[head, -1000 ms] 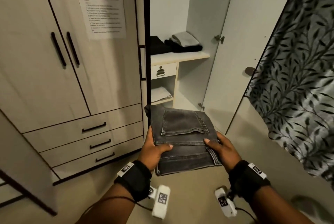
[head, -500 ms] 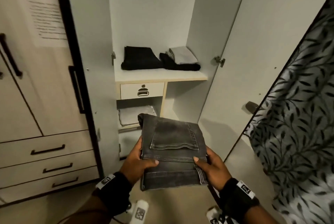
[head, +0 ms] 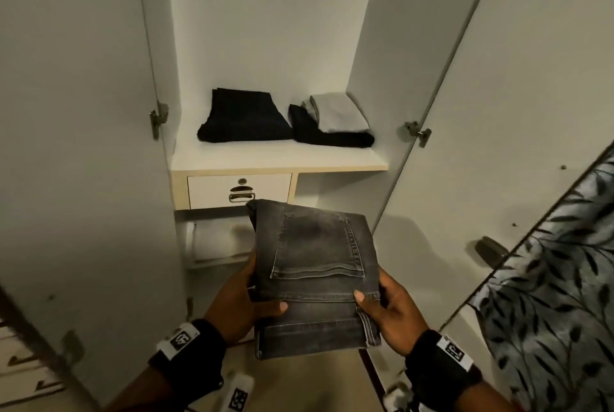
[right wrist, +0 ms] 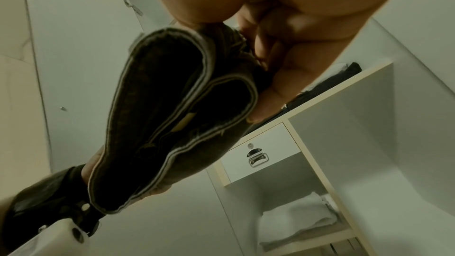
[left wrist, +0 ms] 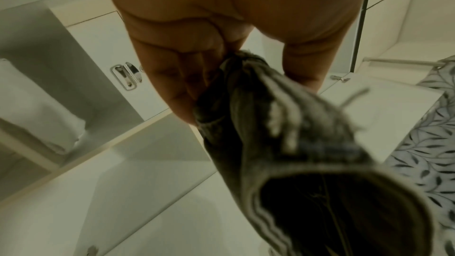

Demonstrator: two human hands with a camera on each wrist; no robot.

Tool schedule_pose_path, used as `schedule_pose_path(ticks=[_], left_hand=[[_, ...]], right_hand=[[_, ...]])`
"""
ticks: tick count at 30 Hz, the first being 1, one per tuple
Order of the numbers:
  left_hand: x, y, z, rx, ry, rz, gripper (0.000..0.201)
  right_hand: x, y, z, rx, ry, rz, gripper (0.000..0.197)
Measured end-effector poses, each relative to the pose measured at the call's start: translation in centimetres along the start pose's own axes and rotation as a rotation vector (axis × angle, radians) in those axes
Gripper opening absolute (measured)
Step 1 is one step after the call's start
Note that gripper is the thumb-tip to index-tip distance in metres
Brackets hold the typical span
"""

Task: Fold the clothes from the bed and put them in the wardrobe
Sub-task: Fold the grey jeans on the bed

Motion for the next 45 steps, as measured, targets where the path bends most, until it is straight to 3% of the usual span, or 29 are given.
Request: schedule_pose_path(ticks=[6,10,14,18,23,28,31,33,35,39,42,45], left_hand=[[0.1,2.0,-11.7,0.032,0.003,-0.015,0.089],[1.8,2.7,-20.0,-0.034,-0.051,0.008,0.091],[2.4,3.6,-28.2,-0.003,-0.08,-0.005,0.099],[4.8,4.4,-36.7,0.033,-0.12,-0.095,0.101],[9.5,6.5,-51.0,0.13,-0.164,-0.147,0.116],[15.6,8.3,-63.4,0.251,-0.27,-0.198,0.091],[14.2,8.2,-69.0,0.239,-0.164,-0.377,0.087],[10.1,7.2,-71.5,0.142,0.003,-0.532,0.089],[6.7,6.3,-73.2,0.075,0.089,-0.705,0.08],[5.4,5.7,-74.2,0.079,0.123,-0.936,0.077],[4.7,5.7,-74.2,0.015,0.152,-1.088,0.082],[3.6,5.5,-74.0,-0.017,0.131,-1.093,0.08]], right_hand=[[0.4,4.2,-11.6,0.022,0.02,0.085,0.043],[2.0,8.1,-19.7,0.074,-0.028,0.105,0.037],[3.1,11.7,-27.6,0.135,-0.072,0.105,0.045],[1.0,16.0,-35.8,0.149,-0.008,0.236,0.044],[-4.7,22.9,-48.1,0.317,0.157,0.304,0.044],[-7.9,30.4,-60.9,0.525,0.189,0.249,0.037],[-5.4,33.4,-67.1,0.542,0.014,0.321,0.044],[-1.6,34.1,-69.0,0.505,-0.162,0.389,0.054],[1.4,33.6,-70.0,0.421,-0.235,0.484,0.065],[4.2,31.9,-71.6,0.313,-0.155,0.674,0.082],[5.9,31.5,-72.3,0.247,-0.126,0.792,0.079],[7.4,31.5,-72.5,0.237,-0.11,0.904,0.075]])
Point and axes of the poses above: each hand's wrist, its own z-axis away from the middle knuckle, its own y-axis out of the back of the hand, x = y × z, the point moved 8 cm from there along -z, towards the middle knuckle, and after that the axes turned 4 degrees about -x, right-handed, at the moved point
